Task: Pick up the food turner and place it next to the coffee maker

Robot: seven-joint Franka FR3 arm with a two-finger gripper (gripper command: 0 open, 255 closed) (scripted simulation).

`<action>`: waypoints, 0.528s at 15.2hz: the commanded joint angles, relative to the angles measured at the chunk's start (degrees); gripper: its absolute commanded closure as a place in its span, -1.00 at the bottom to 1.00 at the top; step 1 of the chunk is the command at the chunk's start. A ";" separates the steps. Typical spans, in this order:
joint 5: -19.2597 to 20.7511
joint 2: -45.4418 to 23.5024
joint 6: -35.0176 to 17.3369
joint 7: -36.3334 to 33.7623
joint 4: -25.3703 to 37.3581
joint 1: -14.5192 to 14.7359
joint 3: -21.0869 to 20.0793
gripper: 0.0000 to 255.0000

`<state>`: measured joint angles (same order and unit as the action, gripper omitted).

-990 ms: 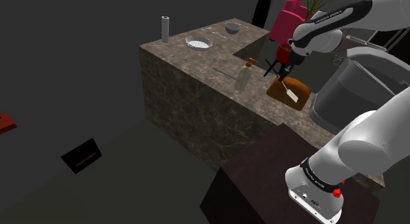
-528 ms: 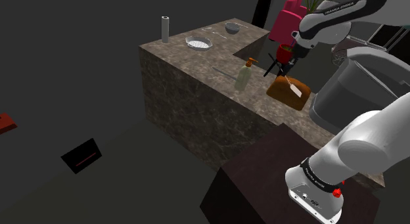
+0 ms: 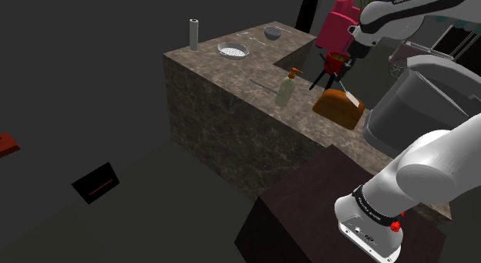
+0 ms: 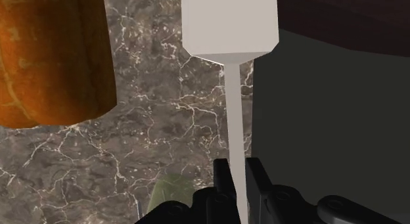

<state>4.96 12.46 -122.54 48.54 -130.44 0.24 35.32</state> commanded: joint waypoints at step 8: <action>0.95 2.35 7.13 -1.14 5.02 -0.08 -1.15 1.00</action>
<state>5.79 14.52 -116.34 47.44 -126.07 0.21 34.26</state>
